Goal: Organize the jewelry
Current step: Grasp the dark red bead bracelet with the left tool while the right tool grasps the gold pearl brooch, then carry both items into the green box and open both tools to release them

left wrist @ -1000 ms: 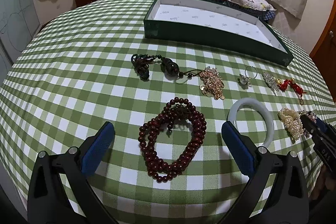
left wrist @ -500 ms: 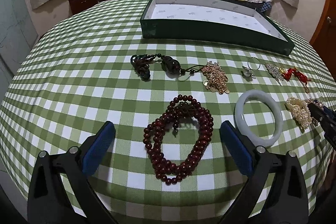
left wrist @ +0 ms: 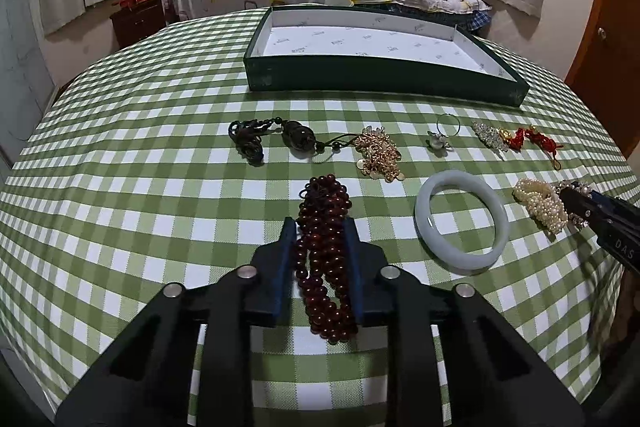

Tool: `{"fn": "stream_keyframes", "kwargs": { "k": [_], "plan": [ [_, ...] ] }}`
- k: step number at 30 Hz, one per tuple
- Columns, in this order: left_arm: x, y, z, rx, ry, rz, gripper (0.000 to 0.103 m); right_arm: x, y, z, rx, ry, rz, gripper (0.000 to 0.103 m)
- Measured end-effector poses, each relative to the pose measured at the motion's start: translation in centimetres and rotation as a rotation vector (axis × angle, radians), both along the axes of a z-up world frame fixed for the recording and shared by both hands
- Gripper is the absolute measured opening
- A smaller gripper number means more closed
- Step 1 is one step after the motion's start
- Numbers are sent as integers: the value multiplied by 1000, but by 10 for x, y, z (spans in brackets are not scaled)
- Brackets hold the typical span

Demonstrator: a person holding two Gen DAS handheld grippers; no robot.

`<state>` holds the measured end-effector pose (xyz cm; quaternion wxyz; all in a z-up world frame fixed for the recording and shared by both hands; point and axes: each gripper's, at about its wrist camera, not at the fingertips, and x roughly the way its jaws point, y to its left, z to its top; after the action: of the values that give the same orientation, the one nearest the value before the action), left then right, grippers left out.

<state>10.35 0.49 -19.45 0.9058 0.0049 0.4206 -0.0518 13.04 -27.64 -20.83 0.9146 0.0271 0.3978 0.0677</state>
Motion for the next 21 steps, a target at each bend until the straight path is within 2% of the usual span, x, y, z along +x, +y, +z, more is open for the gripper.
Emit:
{"fn": "stream_keyframes", "kwargs": {
  "k": [21],
  "plan": [
    [3, 6, 12, -62, -20, 32, 20, -4, -2, 16, 26, -48, -19, 23]
  ]
}}
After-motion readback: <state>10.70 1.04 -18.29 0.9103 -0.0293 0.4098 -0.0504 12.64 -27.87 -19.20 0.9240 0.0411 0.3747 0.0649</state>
